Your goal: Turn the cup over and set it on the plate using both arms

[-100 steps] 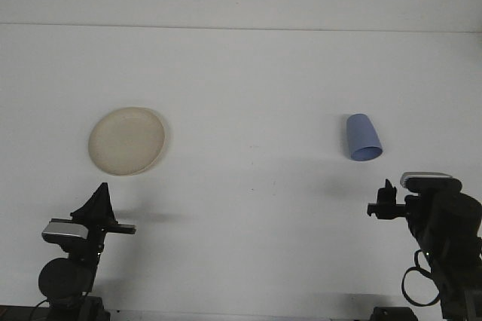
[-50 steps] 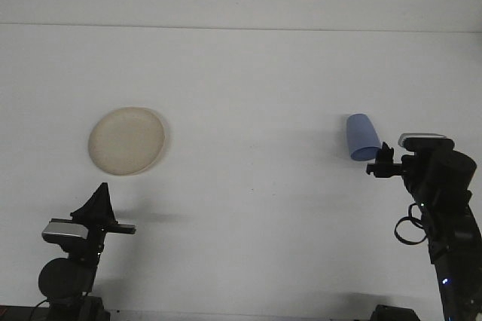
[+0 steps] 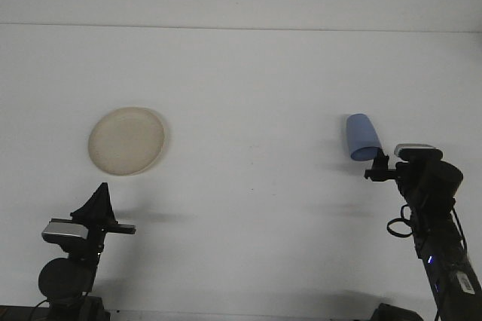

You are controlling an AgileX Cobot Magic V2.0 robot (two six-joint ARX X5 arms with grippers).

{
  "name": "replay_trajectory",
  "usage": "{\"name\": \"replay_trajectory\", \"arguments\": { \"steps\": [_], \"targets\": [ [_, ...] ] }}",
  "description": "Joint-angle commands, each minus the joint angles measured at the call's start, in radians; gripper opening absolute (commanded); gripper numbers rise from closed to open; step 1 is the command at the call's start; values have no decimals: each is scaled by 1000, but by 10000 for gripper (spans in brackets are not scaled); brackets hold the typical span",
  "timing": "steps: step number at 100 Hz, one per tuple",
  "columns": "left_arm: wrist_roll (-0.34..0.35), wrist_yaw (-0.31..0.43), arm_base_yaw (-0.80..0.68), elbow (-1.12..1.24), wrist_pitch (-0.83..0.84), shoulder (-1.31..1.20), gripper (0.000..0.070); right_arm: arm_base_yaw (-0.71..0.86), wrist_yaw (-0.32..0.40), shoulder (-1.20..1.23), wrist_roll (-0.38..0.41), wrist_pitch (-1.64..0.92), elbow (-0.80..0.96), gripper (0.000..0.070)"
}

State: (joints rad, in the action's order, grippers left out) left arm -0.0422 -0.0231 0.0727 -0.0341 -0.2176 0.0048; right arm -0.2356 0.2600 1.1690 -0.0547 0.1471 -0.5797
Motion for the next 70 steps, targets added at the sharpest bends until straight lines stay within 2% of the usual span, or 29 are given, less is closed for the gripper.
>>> {"name": "replay_trajectory", "arguments": {
  "steps": [1,19,70],
  "targets": [
    [7,0,0,20,-11,-2,12,-2,6,29,-10,56,25,466],
    [7,0,0,20,-11,-2,12,-2,5,98,6,207,96,466],
    [7,0,0,20,-11,-2,12,-2,14,378,6,554,96,466]
  ]
}}
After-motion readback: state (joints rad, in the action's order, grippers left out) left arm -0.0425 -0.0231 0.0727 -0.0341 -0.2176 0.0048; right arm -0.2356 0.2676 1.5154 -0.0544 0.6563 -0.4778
